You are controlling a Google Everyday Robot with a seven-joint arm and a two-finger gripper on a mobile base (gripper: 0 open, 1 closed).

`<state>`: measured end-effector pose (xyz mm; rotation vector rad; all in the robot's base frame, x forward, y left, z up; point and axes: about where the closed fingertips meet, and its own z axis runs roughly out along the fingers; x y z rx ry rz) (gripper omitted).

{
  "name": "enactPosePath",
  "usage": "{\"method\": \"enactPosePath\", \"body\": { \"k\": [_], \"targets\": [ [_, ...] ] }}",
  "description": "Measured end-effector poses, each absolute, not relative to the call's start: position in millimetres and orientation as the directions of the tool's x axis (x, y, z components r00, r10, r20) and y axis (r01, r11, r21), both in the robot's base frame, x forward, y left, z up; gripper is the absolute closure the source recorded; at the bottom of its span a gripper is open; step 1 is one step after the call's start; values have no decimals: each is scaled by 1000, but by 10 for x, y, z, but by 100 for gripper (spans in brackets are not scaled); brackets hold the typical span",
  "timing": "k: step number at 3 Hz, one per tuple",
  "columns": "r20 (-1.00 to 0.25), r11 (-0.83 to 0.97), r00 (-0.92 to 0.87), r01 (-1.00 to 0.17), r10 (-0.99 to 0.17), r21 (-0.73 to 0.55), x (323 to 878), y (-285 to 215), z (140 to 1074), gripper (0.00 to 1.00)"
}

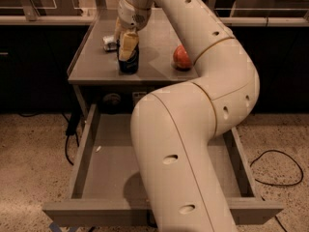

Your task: Pick pepsi can from top drawer and place on counter

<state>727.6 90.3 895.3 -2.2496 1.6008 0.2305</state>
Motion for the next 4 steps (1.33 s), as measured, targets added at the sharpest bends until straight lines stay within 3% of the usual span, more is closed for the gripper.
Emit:
{"method": "enactPosePath", "body": {
  "k": [1, 3, 4],
  "targets": [
    [-340, -287, 342, -936, -876, -202, 7277, 903, 8953, 0],
    [-340, -234, 313, -939, -887, -253, 7294, 824, 9231, 0],
    [-381, -173, 314, -917, -870, -359, 7211, 542, 9740, 0]
  ]
}}
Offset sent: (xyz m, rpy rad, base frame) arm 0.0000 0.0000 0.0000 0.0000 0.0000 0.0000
